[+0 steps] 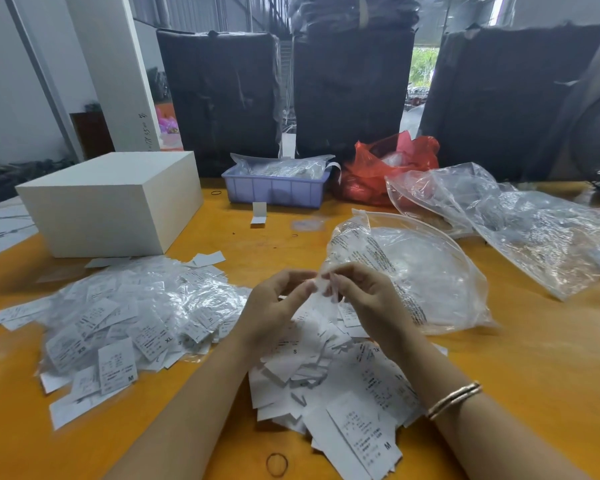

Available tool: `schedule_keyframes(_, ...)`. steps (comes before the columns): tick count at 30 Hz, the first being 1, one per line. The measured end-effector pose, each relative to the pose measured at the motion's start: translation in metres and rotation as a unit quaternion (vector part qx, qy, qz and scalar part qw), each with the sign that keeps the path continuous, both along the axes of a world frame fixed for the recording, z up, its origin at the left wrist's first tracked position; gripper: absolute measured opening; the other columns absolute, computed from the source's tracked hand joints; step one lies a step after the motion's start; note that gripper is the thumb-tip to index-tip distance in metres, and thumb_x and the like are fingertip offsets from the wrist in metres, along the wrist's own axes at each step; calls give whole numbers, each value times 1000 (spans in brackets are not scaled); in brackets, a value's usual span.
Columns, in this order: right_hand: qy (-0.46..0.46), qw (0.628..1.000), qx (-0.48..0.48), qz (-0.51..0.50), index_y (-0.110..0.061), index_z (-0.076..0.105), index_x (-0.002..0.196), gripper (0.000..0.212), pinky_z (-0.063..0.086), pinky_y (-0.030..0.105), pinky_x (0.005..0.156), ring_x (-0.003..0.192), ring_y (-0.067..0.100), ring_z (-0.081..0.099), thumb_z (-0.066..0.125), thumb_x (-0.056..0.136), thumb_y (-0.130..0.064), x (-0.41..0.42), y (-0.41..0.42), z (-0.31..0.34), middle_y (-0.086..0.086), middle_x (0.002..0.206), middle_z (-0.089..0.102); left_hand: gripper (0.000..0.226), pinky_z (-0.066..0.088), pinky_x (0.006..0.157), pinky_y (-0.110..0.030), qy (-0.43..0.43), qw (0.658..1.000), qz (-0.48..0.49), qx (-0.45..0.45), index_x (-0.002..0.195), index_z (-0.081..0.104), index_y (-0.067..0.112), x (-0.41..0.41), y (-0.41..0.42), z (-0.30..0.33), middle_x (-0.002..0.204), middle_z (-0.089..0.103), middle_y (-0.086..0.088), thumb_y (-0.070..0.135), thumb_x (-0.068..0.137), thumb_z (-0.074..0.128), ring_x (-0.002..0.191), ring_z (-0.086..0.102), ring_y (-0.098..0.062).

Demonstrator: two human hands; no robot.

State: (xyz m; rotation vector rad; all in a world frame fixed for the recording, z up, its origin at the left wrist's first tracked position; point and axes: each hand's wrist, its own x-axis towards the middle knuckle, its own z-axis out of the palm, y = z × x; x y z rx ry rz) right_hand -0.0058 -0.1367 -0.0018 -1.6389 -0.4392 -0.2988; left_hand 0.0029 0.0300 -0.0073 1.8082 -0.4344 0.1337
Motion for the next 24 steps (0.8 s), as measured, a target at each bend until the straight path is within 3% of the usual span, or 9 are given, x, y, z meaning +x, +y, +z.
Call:
schedule_keyframes(5, 20, 999, -12, 23, -6, 66, 91, 15, 48, 22, 65, 69, 9, 60, 53, 91, 1, 1, 2, -5, 5, 75, 65, 9, 47, 69, -11, 22, 998, -9, -57, 90, 68, 18, -1, 0, 0, 78, 72, 9, 11, 87, 64, 78, 65, -1)
schedule_keyframes(9, 20, 999, -23, -22, -12, 66, 95, 15, 48, 19, 62, 65, 5, 58, 53, 92, -4, 1, 2, -6, -1, 71, 64, 4, 44, 61, -7, 35, 995, 29, -90, 89, 65, 16, 1, 0, 0, 80, 73, 5, 12, 88, 63, 76, 65, -1)
schedule_keyframes(12, -6, 986, -158, -55, -18, 66, 96, 14, 49, 21, 64, 69, 5, 59, 55, 92, -10, 1, -2, -7, -5, 78, 65, 2, 47, 61, -10, 50, 988, 71, -129, 91, 60, 13, 4, 3, 1, 84, 74, 2, 12, 89, 60, 78, 67, -5)
schedule_keyframes(14, -24, 952, -304, -26, -21, 67, 98, 11, 45, 16, 67, 76, -5, 53, 59, 90, -22, 1, -3, -7, -17, 86, 59, 7, 47, 59, -10, 59, 982, 92, -155, 91, 58, 14, 5, 4, 1, 84, 73, -1, 8, 89, 60, 74, 67, -5)
schedule_keyframes(16, -26, 920, -390, 5, -26, 67, 98, 17, 39, 14, 74, 83, -10, 47, 62, 86, -37, 1, -2, -7, -22, 90, 51, 12, 47, 59, -10, 61, 978, 109, -168, 94, 58, 16, 6, 6, 1, 87, 71, -3, 5, 88, 60, 71, 66, -3)
schedule_keyframes(20, -35, 893, -447, 29, -35, 62, 107, 37, 32, 32, 95, 99, -2, 43, 60, 78, -58, -3, 4, -7, -17, 108, 51, 22, 49, 64, -14, 75, 972, 118, -190, 102, 59, 20, 9, 8, 0, 87, 66, -1, 4, 88, 62, 71, 65, -2)
schedule_keyframes(24, -95, 853, -512, 24, -39, 54, 125, 49, 23, 33, 95, 111, 4, 36, 52, 82, -62, -8, 15, -9, -15, 122, 47, 29, 50, 68, -19, 111, 958, 108, -241, 105, 61, 20, 11, 9, 0, 81, 60, 0, -1, 86, 62, 77, 62, -10)
